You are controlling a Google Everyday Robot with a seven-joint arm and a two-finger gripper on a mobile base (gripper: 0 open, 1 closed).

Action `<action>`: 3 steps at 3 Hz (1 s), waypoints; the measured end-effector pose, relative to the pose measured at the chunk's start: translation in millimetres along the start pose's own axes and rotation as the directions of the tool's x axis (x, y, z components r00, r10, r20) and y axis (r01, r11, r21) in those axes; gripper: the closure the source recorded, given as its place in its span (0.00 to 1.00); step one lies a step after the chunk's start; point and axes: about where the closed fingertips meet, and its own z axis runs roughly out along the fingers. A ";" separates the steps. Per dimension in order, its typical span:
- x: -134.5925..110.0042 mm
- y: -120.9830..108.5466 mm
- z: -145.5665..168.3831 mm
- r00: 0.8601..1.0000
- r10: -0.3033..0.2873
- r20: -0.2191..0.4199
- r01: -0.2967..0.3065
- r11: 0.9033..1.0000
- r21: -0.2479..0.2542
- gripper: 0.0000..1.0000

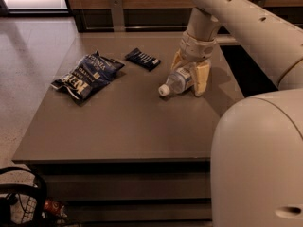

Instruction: Place blue plastic bottle upright

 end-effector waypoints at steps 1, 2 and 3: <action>-1.4 -0.5 -8.5 1.000 0.000 0.000 0.000 1.000 0.000 0.79; -0.1 -7.2 -6.2 1.000 0.000 -0.004 0.000 1.000 0.020 1.00; -0.1 -8.3 -7.0 1.000 0.000 -0.004 0.000 1.000 0.023 1.00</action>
Offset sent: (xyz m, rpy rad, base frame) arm 0.0000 0.0000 0.0075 0.0000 0.0000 0.0000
